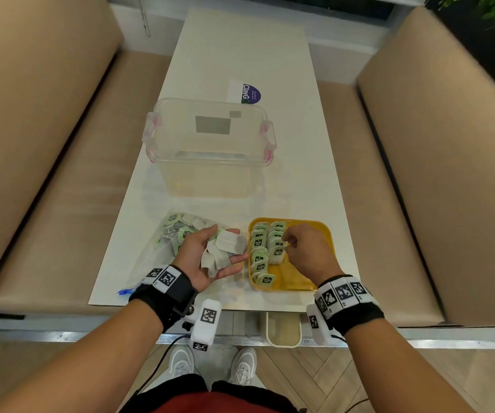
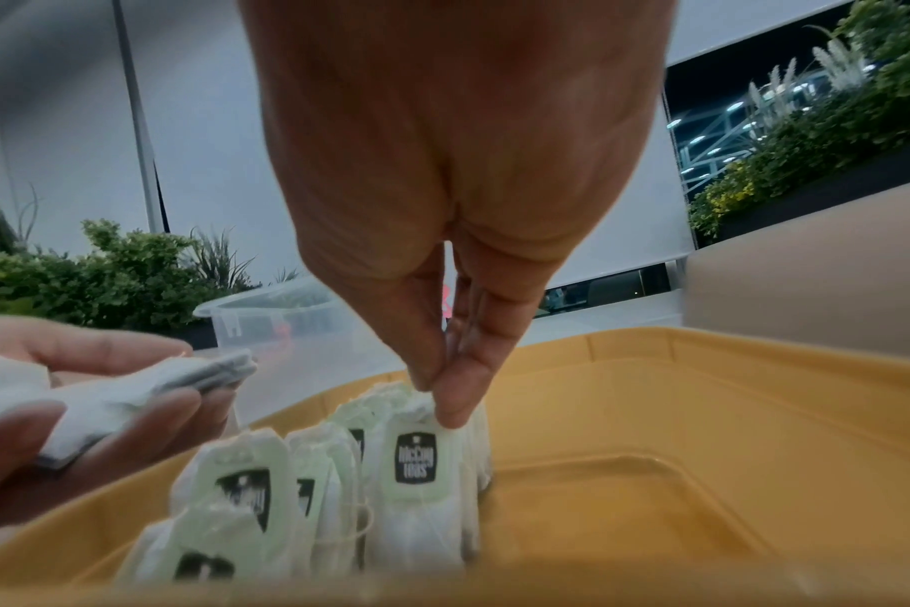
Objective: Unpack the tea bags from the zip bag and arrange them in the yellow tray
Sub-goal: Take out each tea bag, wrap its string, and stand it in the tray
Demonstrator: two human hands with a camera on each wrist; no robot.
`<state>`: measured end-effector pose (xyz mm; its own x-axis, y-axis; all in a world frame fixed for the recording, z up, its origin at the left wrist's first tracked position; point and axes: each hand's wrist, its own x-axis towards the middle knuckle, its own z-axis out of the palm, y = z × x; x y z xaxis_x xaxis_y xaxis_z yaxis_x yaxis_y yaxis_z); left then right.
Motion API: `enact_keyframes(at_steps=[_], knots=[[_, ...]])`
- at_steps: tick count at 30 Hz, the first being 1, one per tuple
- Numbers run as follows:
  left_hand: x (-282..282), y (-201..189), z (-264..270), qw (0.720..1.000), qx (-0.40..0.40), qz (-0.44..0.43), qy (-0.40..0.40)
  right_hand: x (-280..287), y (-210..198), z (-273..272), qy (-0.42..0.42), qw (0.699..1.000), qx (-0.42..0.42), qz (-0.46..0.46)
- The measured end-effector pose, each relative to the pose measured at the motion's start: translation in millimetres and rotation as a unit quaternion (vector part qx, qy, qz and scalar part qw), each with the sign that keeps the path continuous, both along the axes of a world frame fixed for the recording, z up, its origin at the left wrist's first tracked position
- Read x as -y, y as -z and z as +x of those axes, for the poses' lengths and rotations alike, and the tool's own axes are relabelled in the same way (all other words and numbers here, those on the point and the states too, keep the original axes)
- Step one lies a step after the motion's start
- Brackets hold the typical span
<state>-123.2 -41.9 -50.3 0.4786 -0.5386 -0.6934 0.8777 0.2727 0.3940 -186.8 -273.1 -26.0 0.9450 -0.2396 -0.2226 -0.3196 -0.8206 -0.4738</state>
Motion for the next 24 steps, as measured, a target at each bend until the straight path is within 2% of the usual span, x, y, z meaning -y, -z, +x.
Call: enact_keyframes(at_steps=[7,13,16,20,24], knots=[[1,-3,1,1.0,0.002,0.002,0.003,0,-8,2,0.018,0.998,0.057,0.011],[1,-4,1,1.0,0.008,0.01,0.011,-28,-32,9,-0.044,0.991,0.119,0.049],[2,-6,1,1.0,0.007,0.015,0.013,-49,-40,19,-0.09,0.99,0.093,0.065],[2,-9,-1,1.0,0.003,0.018,0.008,-65,-41,30,-0.087,0.993,0.057,0.047],[4,-10,-3,1.0,-0.002,0.021,-0.002,-77,-35,33,-0.153,0.987,0.042,0.026]])
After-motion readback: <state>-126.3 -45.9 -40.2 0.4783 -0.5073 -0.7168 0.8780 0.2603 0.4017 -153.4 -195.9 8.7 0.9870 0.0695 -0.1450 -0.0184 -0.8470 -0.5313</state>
